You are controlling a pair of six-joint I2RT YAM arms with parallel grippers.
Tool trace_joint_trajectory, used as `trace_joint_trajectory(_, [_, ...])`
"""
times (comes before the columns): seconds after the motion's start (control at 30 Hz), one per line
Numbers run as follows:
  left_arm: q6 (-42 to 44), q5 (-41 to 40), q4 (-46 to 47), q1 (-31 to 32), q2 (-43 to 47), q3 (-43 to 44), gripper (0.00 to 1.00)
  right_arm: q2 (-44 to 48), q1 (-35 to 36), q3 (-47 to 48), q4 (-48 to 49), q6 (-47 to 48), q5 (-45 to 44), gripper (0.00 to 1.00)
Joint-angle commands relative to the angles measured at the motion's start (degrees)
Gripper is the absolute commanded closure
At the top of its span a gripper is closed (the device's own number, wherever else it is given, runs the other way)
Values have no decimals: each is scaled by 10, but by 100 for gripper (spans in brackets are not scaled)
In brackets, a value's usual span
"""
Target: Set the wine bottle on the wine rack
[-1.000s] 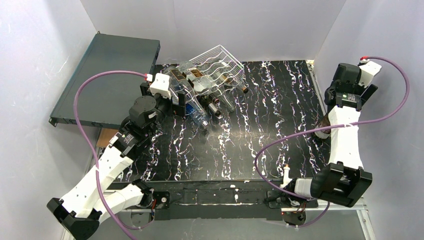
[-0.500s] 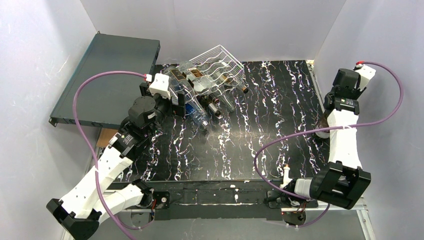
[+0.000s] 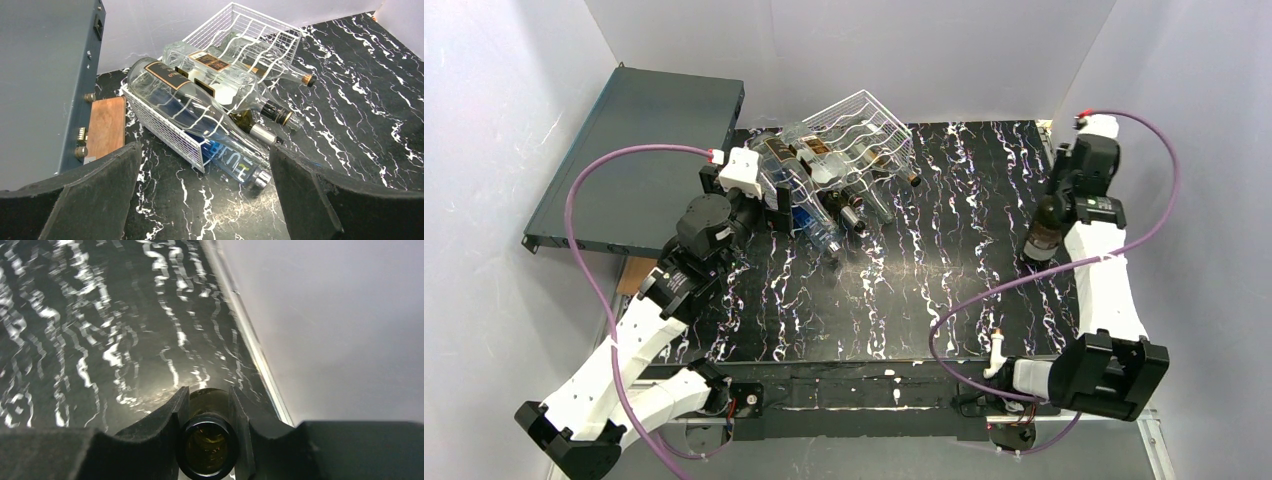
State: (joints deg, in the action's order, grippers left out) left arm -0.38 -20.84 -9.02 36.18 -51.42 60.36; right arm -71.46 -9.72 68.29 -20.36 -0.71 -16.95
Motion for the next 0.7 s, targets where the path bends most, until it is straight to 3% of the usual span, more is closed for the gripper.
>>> trace_joint_trajectory(0.0, [23, -28, 15, 3, 20, -4, 1, 0, 91, 6, 81, 85, 24, 99])
trace_joint_trajectory(0.27, [30, -40, 21, 2, 22, -8, 1, -26, 325, -29, 132, 255, -4, 99])
trace_joint_trajectory(0.43, [33, -44, 24, 2, 28, -9, 1, -60, 471, -60, 131, 362, -71, 99])
trace_joint_trajectory(0.67, [36, -47, 25, 3, 29, -10, 1, -113, 601, -102, 119, 405, -135, 99])
